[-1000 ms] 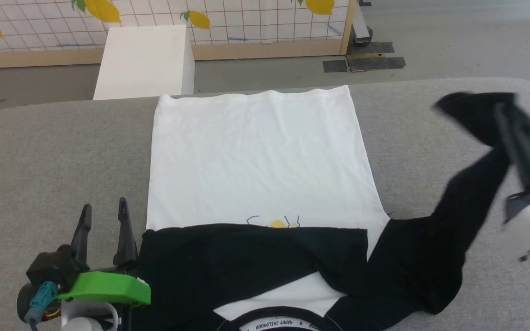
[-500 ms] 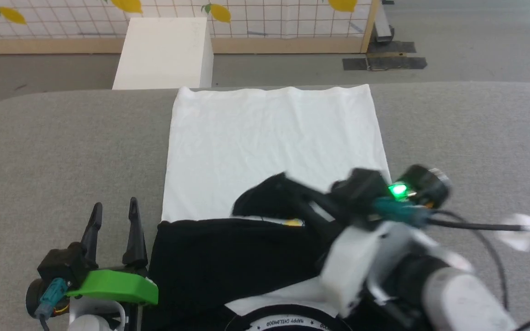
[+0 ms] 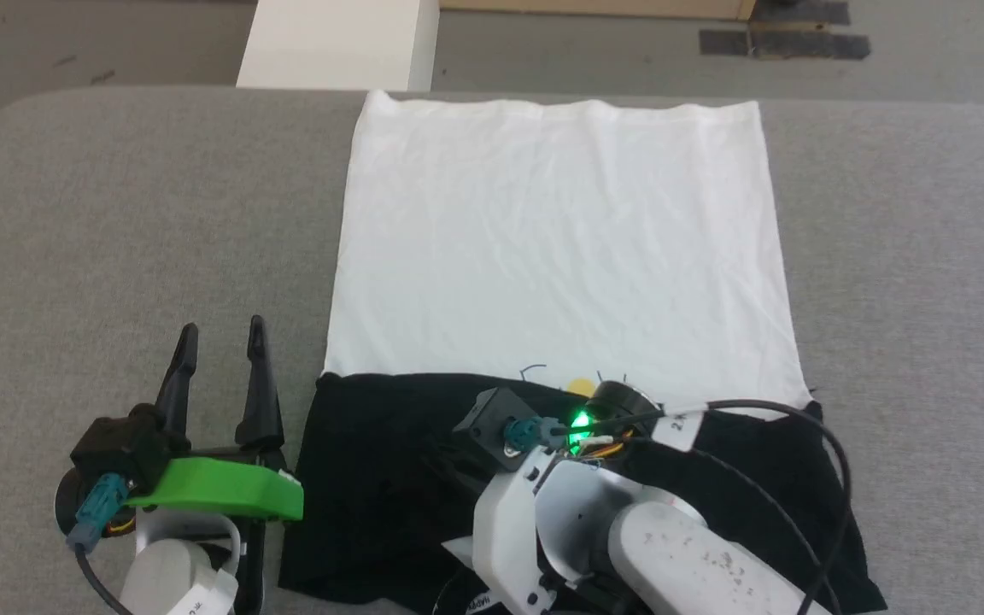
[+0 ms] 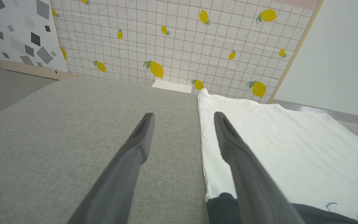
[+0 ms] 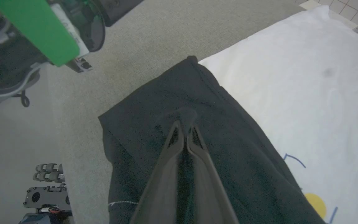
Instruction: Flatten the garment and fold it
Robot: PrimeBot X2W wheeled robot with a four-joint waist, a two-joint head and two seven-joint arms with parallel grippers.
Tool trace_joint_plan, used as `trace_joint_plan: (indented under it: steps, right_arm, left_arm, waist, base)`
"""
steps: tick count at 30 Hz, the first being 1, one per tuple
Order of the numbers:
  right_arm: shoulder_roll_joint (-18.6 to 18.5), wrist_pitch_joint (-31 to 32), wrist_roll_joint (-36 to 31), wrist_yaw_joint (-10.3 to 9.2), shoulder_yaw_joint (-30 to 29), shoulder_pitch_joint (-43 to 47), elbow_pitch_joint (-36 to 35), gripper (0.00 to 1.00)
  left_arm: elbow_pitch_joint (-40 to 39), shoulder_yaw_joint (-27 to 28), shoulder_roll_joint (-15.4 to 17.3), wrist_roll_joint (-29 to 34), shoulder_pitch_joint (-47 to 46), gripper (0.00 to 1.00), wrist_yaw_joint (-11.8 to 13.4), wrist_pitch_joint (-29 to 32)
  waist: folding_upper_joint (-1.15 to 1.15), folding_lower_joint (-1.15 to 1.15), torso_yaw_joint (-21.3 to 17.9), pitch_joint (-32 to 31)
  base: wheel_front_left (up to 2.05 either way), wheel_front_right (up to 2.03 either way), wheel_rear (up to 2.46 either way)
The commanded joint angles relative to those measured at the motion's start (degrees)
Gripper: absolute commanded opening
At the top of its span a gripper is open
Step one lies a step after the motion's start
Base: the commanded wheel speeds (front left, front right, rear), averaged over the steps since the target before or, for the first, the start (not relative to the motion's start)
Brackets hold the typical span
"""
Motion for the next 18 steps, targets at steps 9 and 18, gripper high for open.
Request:
trace_joint_plan:
  steps: [9, 18]
  right_arm:
    - [0.7, -2.0, 6.2, -0.09, 4.1, -3.2, 8.5, 1.0]
    - [0.8, -14.7, 8.4, -0.09, -7.0, 0.8, -0.5, 1.0]
  left_arm:
    - [0.2, 0.0, -0.2, -0.2, -1.3, 1.0, 0.3, -0.2]
    - [0.7, 0.7, 0.5, 1.4, -0.5, 1.0, -0.1, -0.2]
  waist:
    - [0.0, 0.0, 1.2, 2.5]
    - [0.0, 0.0, -2.3, -1.7]
  base:
    - [0.0, 0.0, 0.0]
    - [0.0, 0.0, 0.0]
